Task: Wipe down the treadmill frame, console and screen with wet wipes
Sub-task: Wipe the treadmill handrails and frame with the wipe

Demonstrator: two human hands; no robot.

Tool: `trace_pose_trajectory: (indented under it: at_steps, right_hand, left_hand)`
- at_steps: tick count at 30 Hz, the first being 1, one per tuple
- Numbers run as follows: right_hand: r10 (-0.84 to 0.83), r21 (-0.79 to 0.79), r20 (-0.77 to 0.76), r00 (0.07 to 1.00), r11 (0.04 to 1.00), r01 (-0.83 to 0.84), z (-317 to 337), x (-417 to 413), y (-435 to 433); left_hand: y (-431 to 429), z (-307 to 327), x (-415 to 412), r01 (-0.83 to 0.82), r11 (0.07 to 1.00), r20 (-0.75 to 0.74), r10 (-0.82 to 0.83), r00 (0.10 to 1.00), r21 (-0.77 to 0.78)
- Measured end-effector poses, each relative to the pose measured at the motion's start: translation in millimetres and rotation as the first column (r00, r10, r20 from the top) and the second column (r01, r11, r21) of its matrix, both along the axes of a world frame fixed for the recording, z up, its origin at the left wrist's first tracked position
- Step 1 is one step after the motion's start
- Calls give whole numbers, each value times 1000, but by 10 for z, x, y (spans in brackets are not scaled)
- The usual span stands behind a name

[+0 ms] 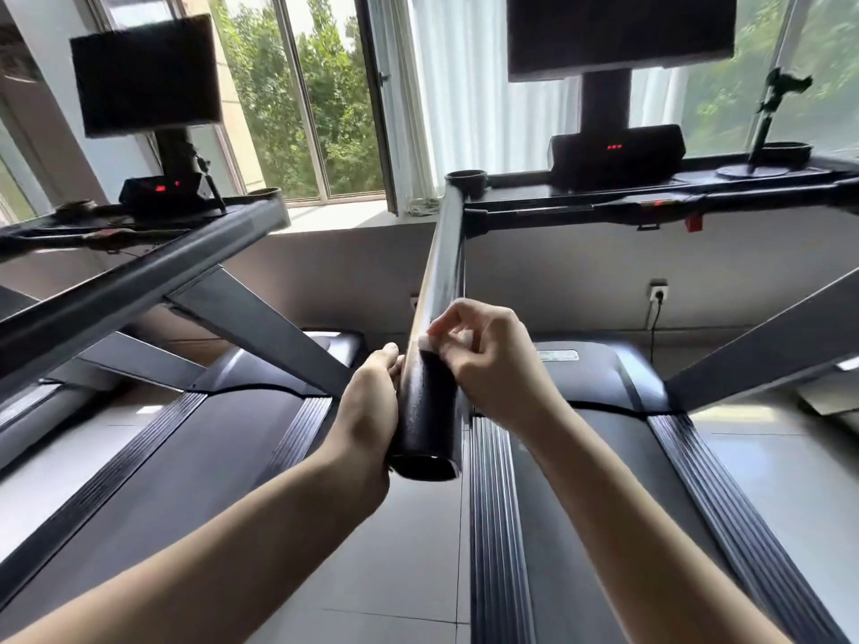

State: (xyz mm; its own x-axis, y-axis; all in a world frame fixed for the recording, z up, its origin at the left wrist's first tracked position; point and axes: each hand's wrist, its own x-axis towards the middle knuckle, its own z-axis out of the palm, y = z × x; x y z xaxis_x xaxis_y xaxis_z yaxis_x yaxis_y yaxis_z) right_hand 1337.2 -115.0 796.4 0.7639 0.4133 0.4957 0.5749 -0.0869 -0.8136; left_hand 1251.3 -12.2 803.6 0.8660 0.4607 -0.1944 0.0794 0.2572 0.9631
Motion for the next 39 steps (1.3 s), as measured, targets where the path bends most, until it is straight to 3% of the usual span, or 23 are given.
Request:
trace_pose_trajectory:
  at_steps: [4,8,11,16,25,31,36,39]
  right_hand:
    - [-102,-16,-44,994,995,102,37,215,115]
    - [86,91,-63,994,993,-80,-149,-365,-154]
    - [167,43,-13,986,985,-166,-166,-553,-236]
    - [-78,-11,-39,996,997,77,28,-23,80]
    - [86,334,-57,995,941,-62,-436,-927,-262]
    - [-39,251,-159,987,965,78,-323,-358,-1]
    - [80,221,17,997,972,-82,-375,-912,-251]
    - [-8,208,21,1000,978,3,-414,-751,-204]
  left_hand:
    - [-20,18,-17,-23,1000,-1,23,1000,-13]
    - [-7,11,-26,-6,1000,-13,6,1000,-30]
    - [-6,25,-47,14,999,-17,-15,1000,-49]
    - [-23,58,-101,5,1000,21,-5,1000,-31]
    - [5,-27,-101,105,994,-80,-105,991,-6]
    - [8,-30,-89,53,996,-8,-53,999,70]
    - [18,-19,-89,85,993,-54,-80,995,85]
    - [28,-37,-70,92,991,-43,-88,995,93]
